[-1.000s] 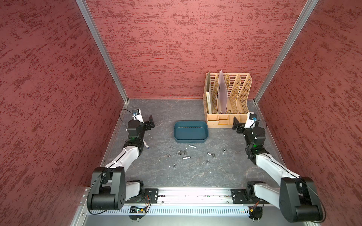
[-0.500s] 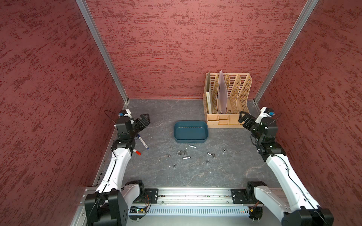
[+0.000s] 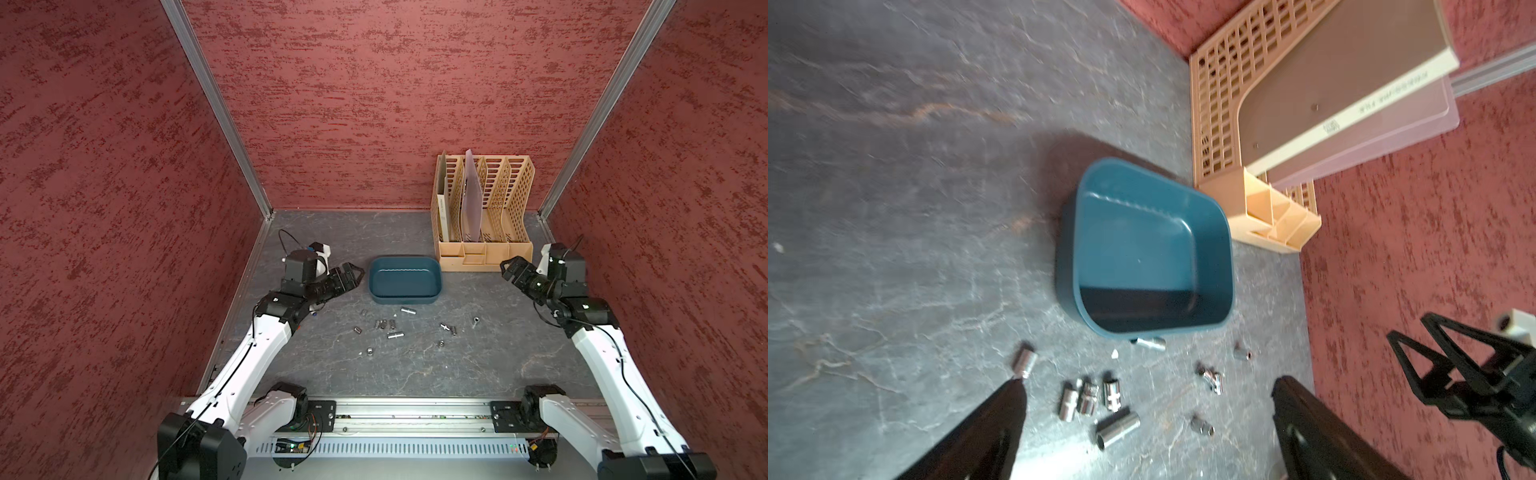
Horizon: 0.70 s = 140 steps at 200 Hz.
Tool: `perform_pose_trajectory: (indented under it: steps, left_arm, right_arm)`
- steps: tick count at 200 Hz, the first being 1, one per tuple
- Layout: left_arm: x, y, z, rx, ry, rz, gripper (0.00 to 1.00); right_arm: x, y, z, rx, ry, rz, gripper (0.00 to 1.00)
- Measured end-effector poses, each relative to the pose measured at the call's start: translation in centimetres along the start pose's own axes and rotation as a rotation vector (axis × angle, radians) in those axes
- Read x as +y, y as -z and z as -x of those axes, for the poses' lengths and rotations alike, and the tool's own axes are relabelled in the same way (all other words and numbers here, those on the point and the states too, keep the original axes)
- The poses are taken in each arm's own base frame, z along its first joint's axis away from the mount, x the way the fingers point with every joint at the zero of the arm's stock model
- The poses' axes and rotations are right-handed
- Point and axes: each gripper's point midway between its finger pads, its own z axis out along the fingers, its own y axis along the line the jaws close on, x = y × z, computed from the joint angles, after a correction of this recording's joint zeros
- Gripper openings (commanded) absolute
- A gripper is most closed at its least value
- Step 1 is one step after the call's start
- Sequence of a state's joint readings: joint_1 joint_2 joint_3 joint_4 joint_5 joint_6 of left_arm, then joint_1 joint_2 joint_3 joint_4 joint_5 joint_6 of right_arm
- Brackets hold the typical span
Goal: Put the socket on the desktop into the storage box
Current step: Pick up the socket head at the center of the board.
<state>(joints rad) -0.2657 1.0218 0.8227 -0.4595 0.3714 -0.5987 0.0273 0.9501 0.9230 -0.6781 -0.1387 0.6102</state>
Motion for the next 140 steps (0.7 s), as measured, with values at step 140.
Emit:
perform_pose_trajectory:
  steps: [140]
  left_arm:
    - [-4.7,-3.8,-12.3,0.284,-0.213,0.016,0.94]
  right_arm:
    - [-4.0,-4.0,-9.9,0.427,0.175,-0.312,0.62]
